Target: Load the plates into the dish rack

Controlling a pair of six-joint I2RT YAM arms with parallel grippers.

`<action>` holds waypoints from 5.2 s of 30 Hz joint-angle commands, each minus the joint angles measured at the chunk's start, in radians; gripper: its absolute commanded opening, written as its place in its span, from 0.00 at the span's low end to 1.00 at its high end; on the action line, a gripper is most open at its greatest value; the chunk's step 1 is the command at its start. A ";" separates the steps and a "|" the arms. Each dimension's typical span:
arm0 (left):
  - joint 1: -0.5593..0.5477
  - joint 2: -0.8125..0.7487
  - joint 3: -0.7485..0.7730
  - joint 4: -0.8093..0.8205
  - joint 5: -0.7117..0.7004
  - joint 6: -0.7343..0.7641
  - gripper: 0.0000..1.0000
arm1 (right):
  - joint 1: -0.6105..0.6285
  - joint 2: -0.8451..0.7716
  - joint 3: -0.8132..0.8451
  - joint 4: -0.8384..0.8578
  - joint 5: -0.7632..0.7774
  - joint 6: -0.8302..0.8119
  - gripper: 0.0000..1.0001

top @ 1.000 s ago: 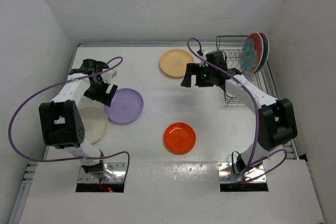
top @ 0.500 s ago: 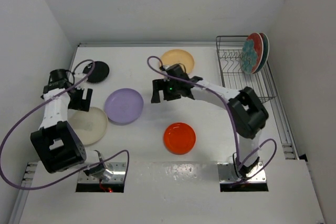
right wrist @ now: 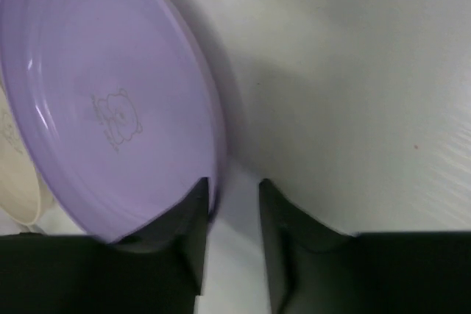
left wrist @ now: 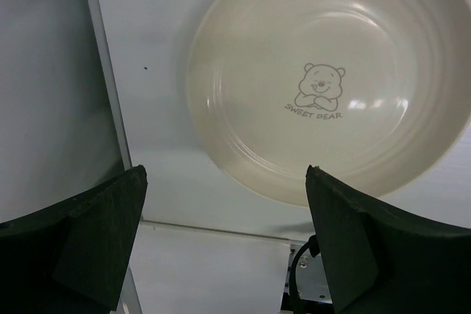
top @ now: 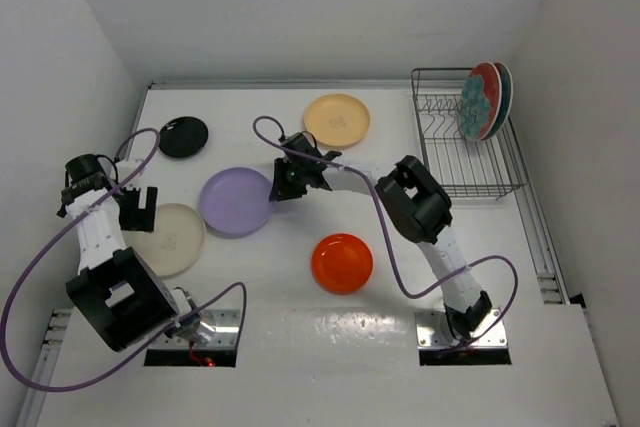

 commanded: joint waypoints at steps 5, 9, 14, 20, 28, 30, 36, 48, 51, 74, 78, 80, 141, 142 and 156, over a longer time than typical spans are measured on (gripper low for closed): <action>0.006 -0.029 0.026 -0.025 0.063 0.027 0.94 | -0.002 0.010 -0.022 0.001 0.032 0.028 0.08; 0.006 -0.020 0.035 -0.025 0.063 0.027 0.94 | -0.017 -0.029 -0.042 -0.007 0.064 -0.009 0.00; 0.006 -0.011 0.068 -0.035 0.083 0.027 0.94 | -0.071 -0.258 -0.179 0.053 0.142 -0.119 0.00; -0.041 0.018 0.146 -0.035 0.124 0.002 0.94 | -0.203 -0.542 -0.161 0.033 0.205 -0.396 0.00; -0.121 0.104 0.244 -0.015 0.179 -0.053 0.94 | -0.512 -0.651 0.109 -0.090 0.613 -0.833 0.00; -0.149 0.135 0.278 -0.005 0.155 -0.071 0.94 | -0.558 -0.626 0.120 -0.033 0.796 -0.962 0.00; -0.216 0.230 0.405 0.004 0.130 -0.102 0.94 | -0.675 -0.547 0.048 0.281 1.064 -1.252 0.00; -0.317 0.483 0.666 0.004 0.103 -0.142 0.94 | -0.680 -0.358 0.008 0.700 1.229 -1.665 0.00; -0.317 0.534 0.719 0.004 0.103 -0.151 0.94 | -0.668 -0.310 -0.001 0.830 1.279 -1.742 0.00; -0.317 0.630 0.822 -0.005 0.112 -0.142 0.94 | -0.623 -0.162 -0.036 0.590 1.419 -1.374 0.00; -0.317 0.621 0.810 -0.005 0.112 -0.142 0.94 | -0.625 -0.197 -0.065 0.789 1.476 -1.461 0.00; -0.317 0.612 0.801 -0.005 0.112 -0.142 0.94 | -0.635 -0.223 -0.084 0.892 1.499 -1.471 0.00; -0.348 0.431 0.718 -0.047 0.222 -0.088 0.94 | -0.501 -0.462 0.188 -0.410 -0.155 -0.803 1.00; -0.357 0.408 0.692 -0.047 0.222 -0.088 0.94 | -0.493 -0.441 0.185 -0.410 -0.137 -0.726 1.00; -0.348 0.248 0.465 0.028 0.161 -0.100 0.94 | -0.496 -0.181 0.129 -0.163 0.241 0.014 1.00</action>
